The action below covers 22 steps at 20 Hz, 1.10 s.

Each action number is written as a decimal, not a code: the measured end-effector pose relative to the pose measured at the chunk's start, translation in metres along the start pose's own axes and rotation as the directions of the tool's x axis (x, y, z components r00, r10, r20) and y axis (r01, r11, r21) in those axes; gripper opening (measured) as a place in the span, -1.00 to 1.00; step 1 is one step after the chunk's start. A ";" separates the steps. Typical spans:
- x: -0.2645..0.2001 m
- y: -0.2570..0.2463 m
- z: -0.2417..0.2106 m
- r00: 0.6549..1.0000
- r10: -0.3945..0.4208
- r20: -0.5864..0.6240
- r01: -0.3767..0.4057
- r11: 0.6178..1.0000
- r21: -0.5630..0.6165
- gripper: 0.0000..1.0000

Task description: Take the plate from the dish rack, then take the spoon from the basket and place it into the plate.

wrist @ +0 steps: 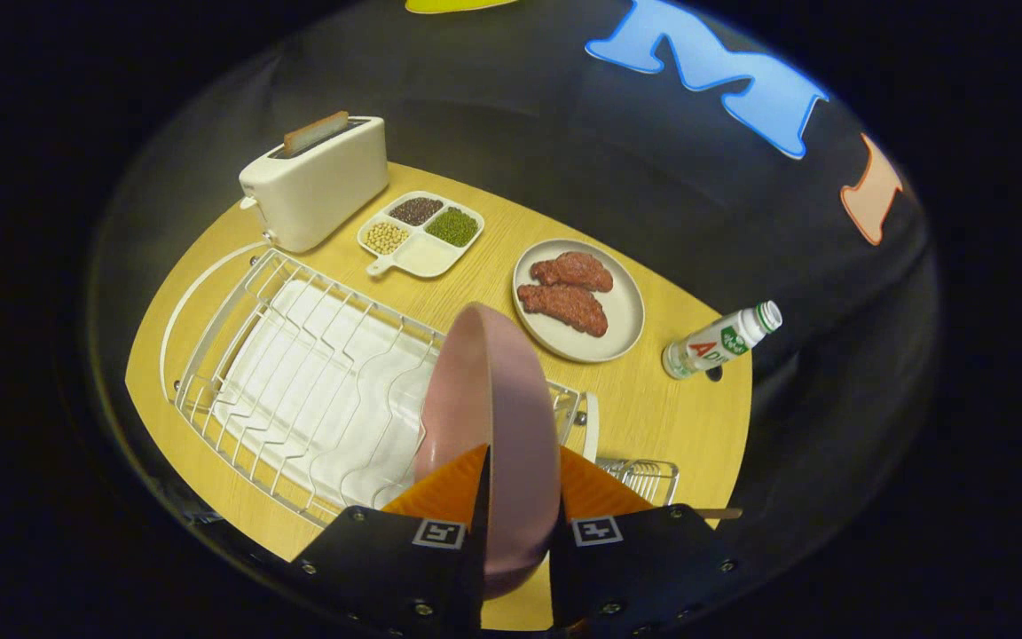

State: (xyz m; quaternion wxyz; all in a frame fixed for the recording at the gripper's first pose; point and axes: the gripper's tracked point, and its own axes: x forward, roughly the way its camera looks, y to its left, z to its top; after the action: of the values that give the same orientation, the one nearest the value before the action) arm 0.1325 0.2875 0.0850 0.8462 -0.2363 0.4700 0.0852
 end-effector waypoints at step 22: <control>-0.071 -0.043 -0.044 0.983 0.141 0.119 -0.154 0.983 0.101 -0.42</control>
State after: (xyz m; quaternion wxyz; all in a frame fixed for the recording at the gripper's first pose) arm 0.0768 0.2344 0.1384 0.8742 -0.1487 0.4420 0.1348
